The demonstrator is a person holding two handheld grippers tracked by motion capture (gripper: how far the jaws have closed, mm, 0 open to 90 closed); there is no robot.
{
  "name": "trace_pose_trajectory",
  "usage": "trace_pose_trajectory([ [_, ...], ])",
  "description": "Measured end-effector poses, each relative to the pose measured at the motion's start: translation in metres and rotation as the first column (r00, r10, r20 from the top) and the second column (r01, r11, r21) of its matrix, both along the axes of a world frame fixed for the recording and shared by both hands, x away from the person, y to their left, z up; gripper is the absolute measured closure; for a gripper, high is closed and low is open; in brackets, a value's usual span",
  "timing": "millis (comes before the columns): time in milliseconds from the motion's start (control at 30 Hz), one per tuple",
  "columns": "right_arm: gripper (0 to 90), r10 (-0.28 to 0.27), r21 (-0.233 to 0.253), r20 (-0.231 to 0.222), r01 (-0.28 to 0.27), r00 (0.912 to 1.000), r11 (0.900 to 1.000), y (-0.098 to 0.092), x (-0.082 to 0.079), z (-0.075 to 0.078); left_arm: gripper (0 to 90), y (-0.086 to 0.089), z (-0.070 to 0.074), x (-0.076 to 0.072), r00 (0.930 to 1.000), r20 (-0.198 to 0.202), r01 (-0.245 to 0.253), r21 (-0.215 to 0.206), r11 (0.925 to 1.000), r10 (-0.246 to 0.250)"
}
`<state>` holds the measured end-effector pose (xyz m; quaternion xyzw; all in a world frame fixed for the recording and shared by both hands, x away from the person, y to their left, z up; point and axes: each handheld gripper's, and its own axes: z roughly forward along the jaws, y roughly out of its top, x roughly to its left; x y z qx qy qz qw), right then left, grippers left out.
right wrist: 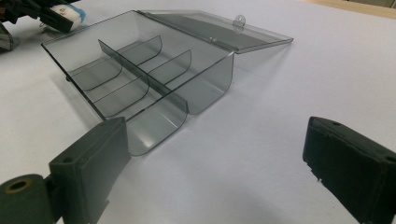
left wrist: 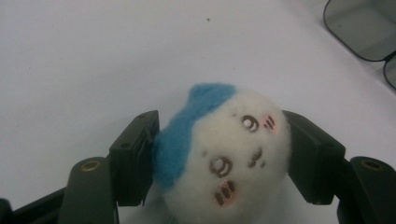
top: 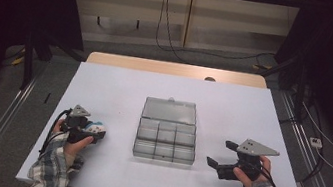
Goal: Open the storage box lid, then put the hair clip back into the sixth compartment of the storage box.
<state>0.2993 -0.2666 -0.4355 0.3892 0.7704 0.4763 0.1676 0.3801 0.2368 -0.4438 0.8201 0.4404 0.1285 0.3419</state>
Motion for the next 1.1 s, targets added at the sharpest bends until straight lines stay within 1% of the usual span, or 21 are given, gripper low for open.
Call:
trace_pose_trajectory([
  [33,6.6,0.0,0.001,-0.001,0.0,1.0,1.0,0.0,0.0,0.0,32.8,-0.001,0.001,0.0,1.0,-0.002,0.001,-0.011,0.9999,-0.001],
  [67,6.7,0.0,0.002,-0.002,0.0,1.0,1.0,0.001,0.0,0.0,32.9,-0.003,0.003,-0.001,0.9999,0.002,0.011,-0.014,0.9998,-0.011],
  [100,6.7,0.001,0.002,-0.001,-0.001,1.0,1.0,0.001,0.0,0.0,32.9,-0.003,0.004,-0.001,0.9996,-0.004,0.029,-0.007,0.9996,-0.029],
  [167,6.7,0.002,0.002,-0.002,-0.002,1.0,1.0,0.001,0.0,0.0,33.0,-0.006,0.005,-0.001,0.9994,0.002,0.035,-0.017,0.9992,-0.035],
  [200,6.7,0.002,0.002,-0.003,-0.002,1.0,1.0,0.001,0.0,0.0,33.1,-0.007,0.006,-0.001,0.9992,-0.007,0.039,-0.023,0.999,-0.039],
  [233,6.7,0.002,0.003,-0.003,-0.002,1.0,1.0,0.002,0.001,0.0,33.1,-0.007,0.006,-0.001,0.9992,-0.007,0.039,-0.023,0.999,-0.039],
  [267,6.6,0.004,0.004,-0.002,-0.004,1.0,1.0,0.002,0.001,0.0,33.1,-0.008,0.007,-0.001,0.9985,-0.012,0.052,-0.029,0.9982,-0.053],
  [300,6.7,0.003,0.004,-0.002,-0.003,1.0,1.0,0.002,0.001,0.0,33.2,-0.009,0.007,-0.002,0.9987,-0.013,0.049,-0.037,0.9981,-0.05],
  [367,6.6,0.008,0.001,-0.004,-0.008,1.0,1.0,0.003,0.001,0.0,33.2,-0.009,0.008,-0.002,0.9984,-0.013,0.054,-0.037,0.9978,-0.055],
  [400,6.6,0.008,0.001,-0.004,-0.008,1.0,1.0,0.003,0.001,0.0,33.2,-0.009,0.01,-0.001,0.9982,-0.011,0.058,-0.048,0.9972,-0.058],
  [500,6.6,0.008,0.002,-0.004,-0.008,1.0,1.0,0.003,0.001,0.0,33.3,-0.01,0.011,-0.001,0.9981,-0.013,0.06,-0.055,0.9967,-0.06],
  [533,6.7,0.008,0.002,-0.004,-0.008,1.0,1.0,0.003,0.001,0.0,33.3,-0.011,0.011,-0.002,0.9984,-0.005,0.056,-0.058,0.9967,-0.056],
  [567,6.6,0.008,0.002,-0.004,-0.008,1.0,1.0,0.003,0.001,0.0,33.3,-0.012,0.014,-0.001,0.9976,-0.013,0.066,-0.068,0.9955,-0.067],
  [633,6.7,0.008,0.003,-0.004,-0.008,1.0,1.0,0.003,0.001,0.0,33.4,-0.015,0.016,-0.001,0.9972,-0.008,0.074,-0.074,0.9946,-0.075],
  [700,6.7,0.007,0.004,-0.005,-0.007,1.0,1.0,0.003,0.002,0.0,33.5,-0.018,0.019,0.0,0.9959,-0.003,0.09,-0.072,0.9934,-0.09],
  [767,6.7,0.013,0.002,-0.006,-0.013,0.9999,1.0,0.003,0.002,-0.001,33.5,-0.021,0.022,0.0,0.9958,0.0,0.092,-0.083,0.9923,-0.092],
  [833,6.7,0.009,0.004,-0.005,-0.009,0.9999,1.0,0.003,0.002,0.0,33.5,-0.022,0.023,0.001,0.9949,0.001,0.101,-0.081,0.9916,-0.101],
  [1100,6.7,0.007,0.005,-0.003,-0.007,1.0,1.0,0.003,0.002,0.0,33.5,-0.033,0.028,0.001,0.9915,-0.008,0.128,-0.092,0.9875,-0.13],
])
